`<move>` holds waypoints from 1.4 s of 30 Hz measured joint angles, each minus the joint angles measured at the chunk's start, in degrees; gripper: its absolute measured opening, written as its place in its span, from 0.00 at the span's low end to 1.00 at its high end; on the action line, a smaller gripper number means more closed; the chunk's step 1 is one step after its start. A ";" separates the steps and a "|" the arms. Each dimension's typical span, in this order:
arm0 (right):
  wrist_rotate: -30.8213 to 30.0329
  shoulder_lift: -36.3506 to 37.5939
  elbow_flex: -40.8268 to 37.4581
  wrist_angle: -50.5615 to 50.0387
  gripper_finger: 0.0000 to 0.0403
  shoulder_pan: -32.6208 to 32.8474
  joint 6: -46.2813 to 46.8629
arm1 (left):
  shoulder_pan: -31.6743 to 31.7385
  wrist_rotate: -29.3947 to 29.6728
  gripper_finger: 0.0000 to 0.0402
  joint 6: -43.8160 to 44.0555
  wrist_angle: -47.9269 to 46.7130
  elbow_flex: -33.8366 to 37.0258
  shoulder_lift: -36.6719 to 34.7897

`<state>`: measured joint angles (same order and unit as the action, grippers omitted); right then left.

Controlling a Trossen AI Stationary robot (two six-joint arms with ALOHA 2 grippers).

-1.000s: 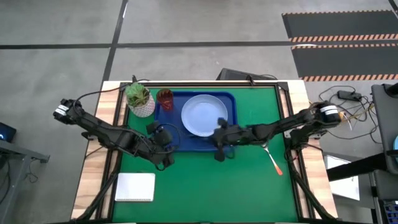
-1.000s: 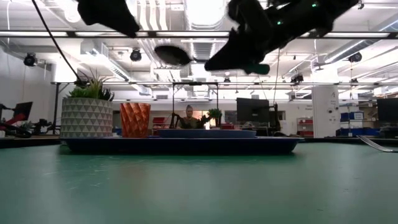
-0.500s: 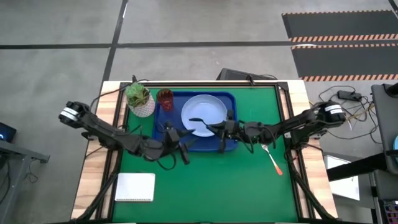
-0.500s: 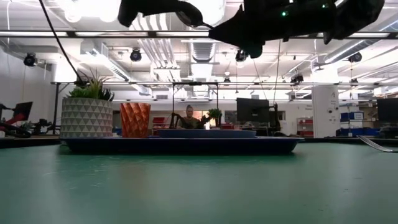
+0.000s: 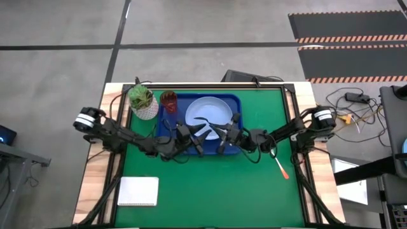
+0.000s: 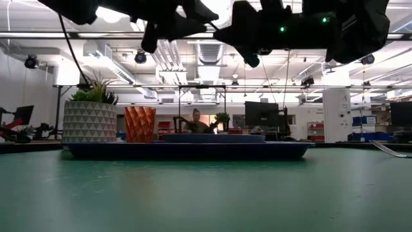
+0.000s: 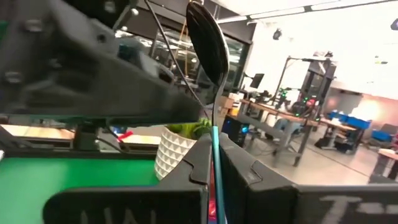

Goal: Pick and place plate/cup/fork/spoon on tray
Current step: Put the blue spoon on the blue tray to the left of the blue plate

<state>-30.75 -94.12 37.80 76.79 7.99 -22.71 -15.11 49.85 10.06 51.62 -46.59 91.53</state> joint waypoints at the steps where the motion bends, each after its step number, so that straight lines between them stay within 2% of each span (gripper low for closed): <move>1: -0.59 -0.36 0.00 0.58 0.02 0.00 -0.52 | 0.43 0.04 0.35 0.02 0.68 -0.05 0.45; 10: -0.90 -0.94 0.00 1.18 0.02 0.00 -1.80 | 2.79 -0.07 0.34 0.04 3.67 -0.24 1.55; 14: -0.91 -0.94 0.00 1.19 0.02 0.00 -1.78 | 3.41 -0.45 0.31 0.05 3.64 -0.61 1.93; 26: -1.02 -0.94 0.00 0.47 0.02 -0.08 -1.36 | 3.62 -3.24 0.02 0.14 3.71 -0.70 1.94; 36: -1.41 -0.92 0.07 -1.42 0.03 -0.15 1.74 | 3.63 -3.31 0.01 0.27 3.37 -0.70 1.94; 42: -1.69 -0.92 0.04 -2.03 0.14 -0.13 4.31 | 3.65 -2.85 0.00 0.22 3.43 -0.70 1.94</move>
<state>-32.45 -95.04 37.85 74.75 7.86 -18.40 -11.46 47.00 10.27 55.05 -47.29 93.47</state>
